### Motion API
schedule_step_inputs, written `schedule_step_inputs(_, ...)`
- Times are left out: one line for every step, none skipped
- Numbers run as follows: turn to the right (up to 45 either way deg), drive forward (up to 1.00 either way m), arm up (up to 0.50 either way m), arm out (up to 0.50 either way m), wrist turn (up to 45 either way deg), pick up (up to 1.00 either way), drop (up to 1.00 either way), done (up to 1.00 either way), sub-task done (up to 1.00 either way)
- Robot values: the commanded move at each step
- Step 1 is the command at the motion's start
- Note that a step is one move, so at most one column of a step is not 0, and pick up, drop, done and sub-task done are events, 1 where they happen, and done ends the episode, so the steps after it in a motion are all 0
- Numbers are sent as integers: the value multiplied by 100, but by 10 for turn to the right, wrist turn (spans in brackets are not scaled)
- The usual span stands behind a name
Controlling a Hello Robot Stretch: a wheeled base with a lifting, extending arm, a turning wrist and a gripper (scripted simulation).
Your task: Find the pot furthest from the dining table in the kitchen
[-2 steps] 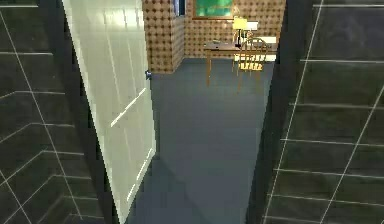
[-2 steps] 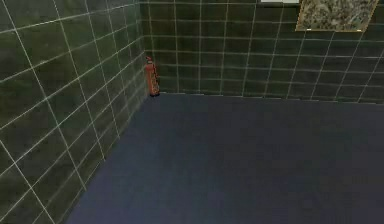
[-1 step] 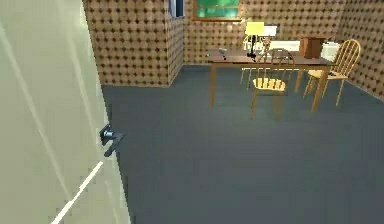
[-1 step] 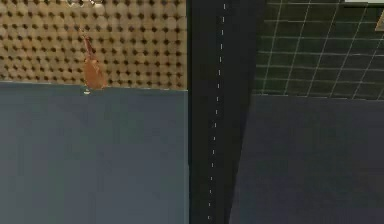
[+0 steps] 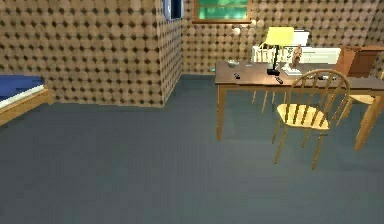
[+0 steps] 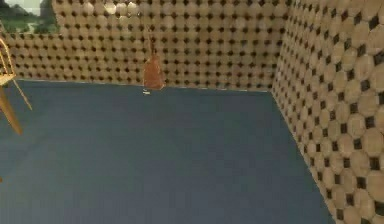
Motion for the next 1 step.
schedule_step_inputs(0, 40, 0, 0, 0, 0, 0, 0, 0)
